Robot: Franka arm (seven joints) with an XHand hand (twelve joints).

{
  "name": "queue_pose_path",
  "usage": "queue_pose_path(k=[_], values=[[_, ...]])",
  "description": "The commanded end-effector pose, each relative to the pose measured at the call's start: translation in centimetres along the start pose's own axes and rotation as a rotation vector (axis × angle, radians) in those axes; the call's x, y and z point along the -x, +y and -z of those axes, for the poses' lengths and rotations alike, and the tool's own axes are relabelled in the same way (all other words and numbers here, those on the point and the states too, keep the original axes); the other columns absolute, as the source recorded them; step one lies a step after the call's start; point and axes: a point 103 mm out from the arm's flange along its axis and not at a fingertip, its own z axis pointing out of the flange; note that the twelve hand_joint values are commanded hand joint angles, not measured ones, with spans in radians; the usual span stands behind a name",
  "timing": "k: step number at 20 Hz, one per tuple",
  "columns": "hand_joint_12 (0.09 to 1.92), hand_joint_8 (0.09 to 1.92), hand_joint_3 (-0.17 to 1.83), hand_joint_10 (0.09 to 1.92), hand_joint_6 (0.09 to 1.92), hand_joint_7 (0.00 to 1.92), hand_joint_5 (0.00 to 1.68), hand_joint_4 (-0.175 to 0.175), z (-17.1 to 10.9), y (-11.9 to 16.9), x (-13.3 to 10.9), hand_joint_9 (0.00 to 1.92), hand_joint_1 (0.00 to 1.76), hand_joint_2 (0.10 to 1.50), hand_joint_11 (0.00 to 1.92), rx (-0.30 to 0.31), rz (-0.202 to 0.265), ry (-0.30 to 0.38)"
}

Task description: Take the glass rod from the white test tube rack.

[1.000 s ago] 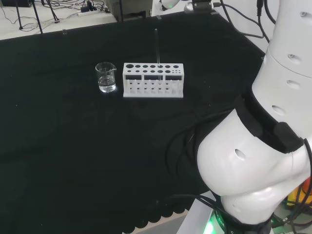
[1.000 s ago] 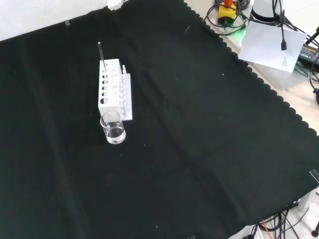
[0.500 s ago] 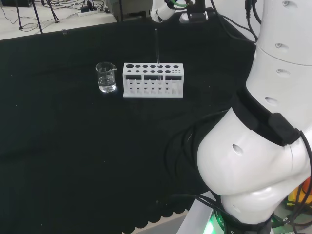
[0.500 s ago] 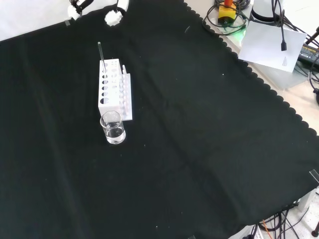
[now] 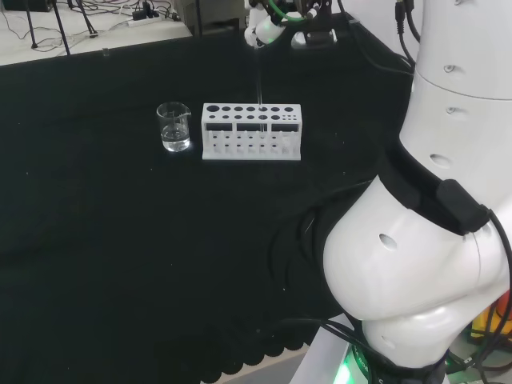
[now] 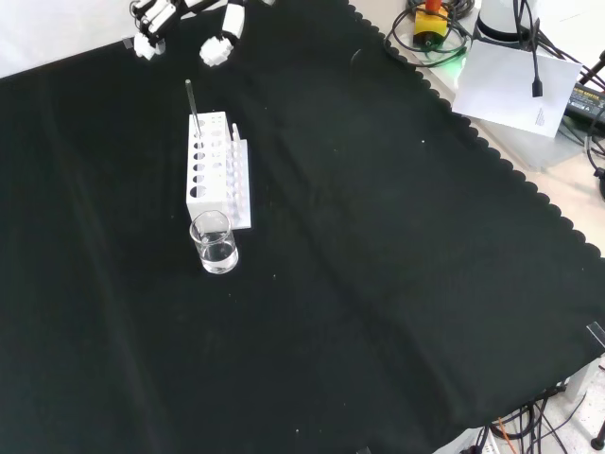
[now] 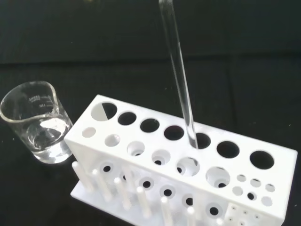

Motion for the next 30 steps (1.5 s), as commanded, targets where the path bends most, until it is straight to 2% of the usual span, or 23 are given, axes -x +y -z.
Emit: queue_pose_path(k=[1,5,10,17,23,25,28,30], values=[[1.45,0.93,0.65,0.9,0.09,0.33,0.3,-0.168,-1.6,0.4,-0.8,0.52,0.66,0.85,0.06,-0.023,0.019,-0.007],[1.44,0.93,0.65,0.89,0.09,0.38,0.32,-0.167,-2.8,1.0,-0.9,0.57,0.65,0.86,0.08,-0.045,0.022,-0.003],[1.44,0.94,0.64,0.89,0.09,0.49,0.32,-0.168,-4.1,1.9,1.1,0.68,0.61,0.88,0.11,-0.071,0.013,0.047],[1.42,0.97,0.61,0.92,0.09,0.65,0.36,-0.169,-4.7,2.7,2.2,0.82,0.59,0.9,0.23,-0.104,-0.001,0.039],[1.4,0.99,0.59,0.96,0.09,0.78,0.44,-0.175,-5.3,3.2,2.0,0.92,0.6,0.92,0.37,-0.105,0.012,0.033],[1.37,0.97,0.58,0.96,0.18,0.82,0.51,-0.175,-5.5,3.4,1.6,0.95,0.63,0.93,0.45,-0.099,0.019,0.027],[1.33,0.96,0.57,0.94,0.56,0.93,0.48,-0.175,-5.6,3.5,1.2,1.04,0.68,0.92,0.58,-0.094,0.026,0.014],[1.29,0.96,0.58,0.92,0.74,1.0,0.5,-0.175,-5.6,3.6,0.8,1.15,0.73,0.91,0.74,-0.083,0.041,0.0]])
